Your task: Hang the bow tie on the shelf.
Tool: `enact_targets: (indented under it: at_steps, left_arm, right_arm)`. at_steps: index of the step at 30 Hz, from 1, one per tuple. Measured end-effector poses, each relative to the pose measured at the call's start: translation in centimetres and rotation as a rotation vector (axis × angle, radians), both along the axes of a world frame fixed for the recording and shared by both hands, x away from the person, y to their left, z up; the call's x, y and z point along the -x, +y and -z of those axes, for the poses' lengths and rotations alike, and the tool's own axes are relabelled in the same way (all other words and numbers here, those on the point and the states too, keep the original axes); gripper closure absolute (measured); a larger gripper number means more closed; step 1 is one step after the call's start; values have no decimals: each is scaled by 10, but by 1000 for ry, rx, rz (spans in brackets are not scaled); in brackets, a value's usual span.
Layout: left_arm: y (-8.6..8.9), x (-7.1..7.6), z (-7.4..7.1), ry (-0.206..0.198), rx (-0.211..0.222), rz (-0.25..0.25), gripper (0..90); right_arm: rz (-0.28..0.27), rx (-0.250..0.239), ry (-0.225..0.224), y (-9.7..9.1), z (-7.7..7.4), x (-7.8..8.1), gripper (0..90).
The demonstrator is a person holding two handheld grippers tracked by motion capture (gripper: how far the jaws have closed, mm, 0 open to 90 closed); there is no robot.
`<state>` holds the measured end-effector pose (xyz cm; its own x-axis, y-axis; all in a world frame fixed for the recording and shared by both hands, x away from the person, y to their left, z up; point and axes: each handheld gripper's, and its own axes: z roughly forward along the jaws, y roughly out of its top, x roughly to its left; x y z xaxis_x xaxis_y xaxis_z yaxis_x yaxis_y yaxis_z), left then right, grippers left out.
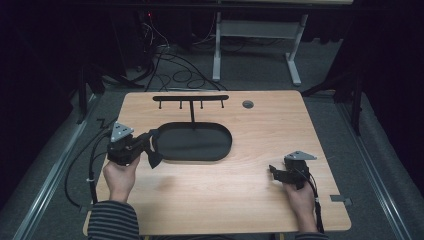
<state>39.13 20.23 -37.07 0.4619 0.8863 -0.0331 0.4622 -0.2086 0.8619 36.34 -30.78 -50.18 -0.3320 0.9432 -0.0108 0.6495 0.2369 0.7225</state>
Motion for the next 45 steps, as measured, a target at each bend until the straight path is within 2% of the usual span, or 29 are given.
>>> enact_targets:
  at_steps: [4,11,18,22,45]
  left_arm:
    - [-1,-6,-8,-7,10,0,879]
    - [-5,-17,-18,-17,-12,-10,879]
    - [-9,-26,-30,-39,-17,-13,879]
    - [-11,-33,-34,-38,-21,-18,879]
    - [-27,-63,-45,-57,-53,-42,878]
  right_arm:
    - [0,-2,0,0,0,0,324]
    - [0,-2,0,0,0,0,324]
    - [-3,1,-1,0,0,0,324]
    - [-3,0,0,0,0,0,324]
    - [-6,1,0,0,0,0,324]
